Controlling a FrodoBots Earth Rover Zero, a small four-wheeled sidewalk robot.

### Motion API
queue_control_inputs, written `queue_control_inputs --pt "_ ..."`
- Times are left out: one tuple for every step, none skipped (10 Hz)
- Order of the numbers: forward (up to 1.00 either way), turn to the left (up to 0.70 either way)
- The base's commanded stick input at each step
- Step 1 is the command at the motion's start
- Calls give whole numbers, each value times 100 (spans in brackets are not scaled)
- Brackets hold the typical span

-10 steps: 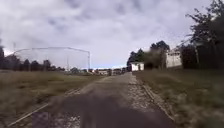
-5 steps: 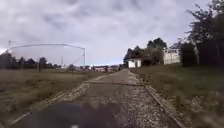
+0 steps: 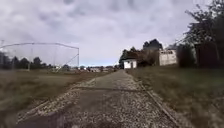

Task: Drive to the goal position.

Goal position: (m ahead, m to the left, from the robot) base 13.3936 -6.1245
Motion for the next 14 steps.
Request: queue_control_inputs --pt "100 -10" --pt "100 -10" --pt "100 -10" --pt "100 -8" --pt "100 -7" --pt "100 -5" --pt "100 -4" --pt "100 -3" --pt "100 -1" --pt "100 -1" --pt "100 -1" --pt "100 -1" --pt "100 0" --pt "100 11"
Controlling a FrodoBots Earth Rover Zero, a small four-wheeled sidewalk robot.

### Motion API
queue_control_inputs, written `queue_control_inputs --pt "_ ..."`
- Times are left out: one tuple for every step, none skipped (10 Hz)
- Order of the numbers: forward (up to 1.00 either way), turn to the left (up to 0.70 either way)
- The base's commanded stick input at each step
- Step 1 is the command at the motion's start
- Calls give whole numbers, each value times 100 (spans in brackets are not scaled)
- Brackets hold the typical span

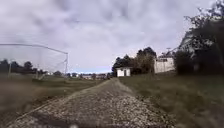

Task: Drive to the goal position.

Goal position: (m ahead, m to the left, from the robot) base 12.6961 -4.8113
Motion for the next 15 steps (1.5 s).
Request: queue_control_inputs --pt "100 35" --pt "100 38" --pt "100 39" --pt "100 39" --pt "100 39" --pt "100 34" --pt "100 9" --pt "100 -1" --pt "100 -1" --pt "100 -1" --pt "100 -1" --pt "100 -1" --pt "100 1" --pt "100 1" --pt "100 0"
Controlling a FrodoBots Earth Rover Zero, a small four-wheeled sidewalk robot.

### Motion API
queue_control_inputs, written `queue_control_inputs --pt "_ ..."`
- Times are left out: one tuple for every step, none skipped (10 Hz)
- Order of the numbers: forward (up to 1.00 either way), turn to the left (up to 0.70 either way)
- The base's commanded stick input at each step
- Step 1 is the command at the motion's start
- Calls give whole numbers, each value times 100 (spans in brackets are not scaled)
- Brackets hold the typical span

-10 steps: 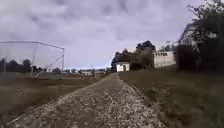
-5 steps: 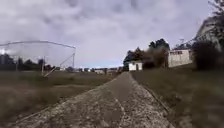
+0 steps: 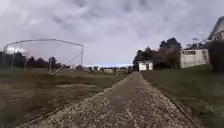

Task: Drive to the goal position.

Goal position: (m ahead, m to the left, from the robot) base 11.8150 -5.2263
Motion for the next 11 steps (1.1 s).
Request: queue_control_inputs --pt "100 -2" --pt "100 -4" --pt "100 -28" --pt "100 -41" --pt "100 -41" --pt "100 -41" --pt "100 -41" --pt "100 -41" --pt "100 -41" --pt "100 -41" --pt "100 -1"
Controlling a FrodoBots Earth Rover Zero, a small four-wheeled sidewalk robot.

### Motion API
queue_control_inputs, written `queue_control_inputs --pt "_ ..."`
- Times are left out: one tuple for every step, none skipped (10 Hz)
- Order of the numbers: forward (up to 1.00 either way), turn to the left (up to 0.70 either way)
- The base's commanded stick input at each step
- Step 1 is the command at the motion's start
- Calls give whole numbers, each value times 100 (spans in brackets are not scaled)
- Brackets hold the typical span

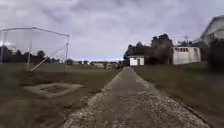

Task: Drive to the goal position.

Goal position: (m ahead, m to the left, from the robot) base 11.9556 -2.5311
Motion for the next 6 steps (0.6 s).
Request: queue_control_inputs --pt "100 -1" --pt "100 -1" --pt "100 -1" --pt "100 -1" --pt "100 -1" --pt "100 -1"
